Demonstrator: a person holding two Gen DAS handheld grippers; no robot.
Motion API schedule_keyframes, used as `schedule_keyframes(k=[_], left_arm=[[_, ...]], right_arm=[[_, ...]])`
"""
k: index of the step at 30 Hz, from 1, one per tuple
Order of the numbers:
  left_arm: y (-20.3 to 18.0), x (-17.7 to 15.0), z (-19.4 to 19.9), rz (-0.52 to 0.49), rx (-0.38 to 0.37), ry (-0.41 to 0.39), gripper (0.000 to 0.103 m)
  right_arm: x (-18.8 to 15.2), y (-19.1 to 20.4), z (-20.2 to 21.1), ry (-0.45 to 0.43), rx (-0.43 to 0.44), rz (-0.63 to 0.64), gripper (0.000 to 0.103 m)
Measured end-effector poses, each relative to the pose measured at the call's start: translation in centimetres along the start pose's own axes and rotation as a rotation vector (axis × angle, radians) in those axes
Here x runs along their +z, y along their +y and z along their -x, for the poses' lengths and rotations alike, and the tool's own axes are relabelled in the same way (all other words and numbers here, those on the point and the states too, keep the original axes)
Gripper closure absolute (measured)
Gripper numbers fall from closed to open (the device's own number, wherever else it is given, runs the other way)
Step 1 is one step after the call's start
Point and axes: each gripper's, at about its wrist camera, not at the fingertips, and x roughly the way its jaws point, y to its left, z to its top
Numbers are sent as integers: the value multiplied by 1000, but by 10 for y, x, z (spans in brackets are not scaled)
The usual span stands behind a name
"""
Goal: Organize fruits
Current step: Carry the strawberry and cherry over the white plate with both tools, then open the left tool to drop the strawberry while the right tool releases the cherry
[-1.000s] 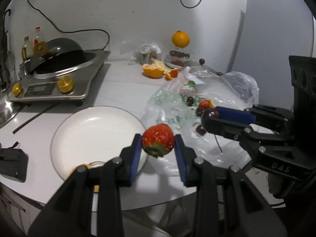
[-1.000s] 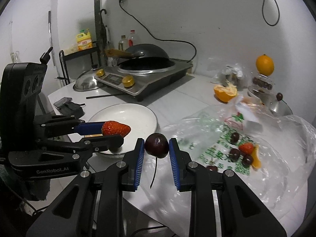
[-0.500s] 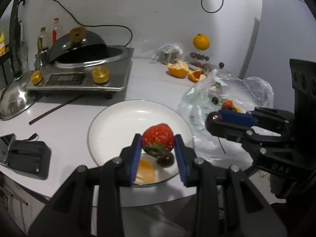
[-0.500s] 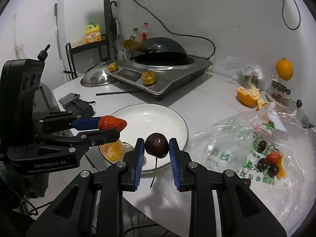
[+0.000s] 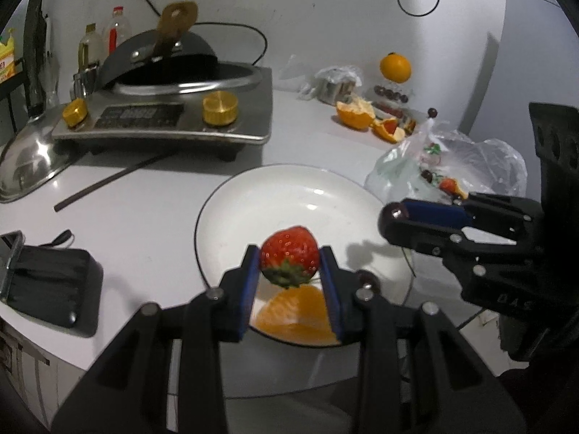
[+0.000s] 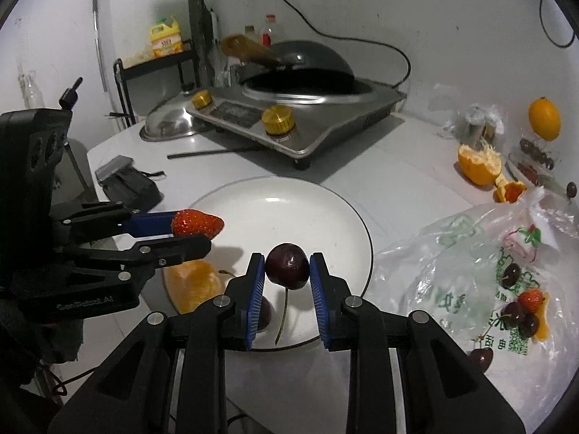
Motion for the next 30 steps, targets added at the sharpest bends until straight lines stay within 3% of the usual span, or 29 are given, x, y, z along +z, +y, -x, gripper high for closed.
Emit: schedule_keyframes(k=[17, 20, 24, 26, 28, 30], left_arm=[[10, 0, -30, 12, 45, 89, 68], [8, 0, -29, 12, 50, 91, 62], [4, 1, -24, 6, 49, 78, 52], [2, 2, -21, 2, 52, 75, 51], [1, 2, -18, -1, 61, 74, 51], [-1, 2, -14, 0, 70, 66, 50]], right_arm=[[-13, -15, -36, 91, 18, -48, 76], [-14, -15, -36, 93, 14, -50, 75], [-12, -15, -33, 87, 8, -51, 65], [-12, -14, -29, 80, 5, -51, 63], [-11, -15, -25, 75, 5, -54, 51], [-10, -15, -19, 65, 3, -60, 48]])
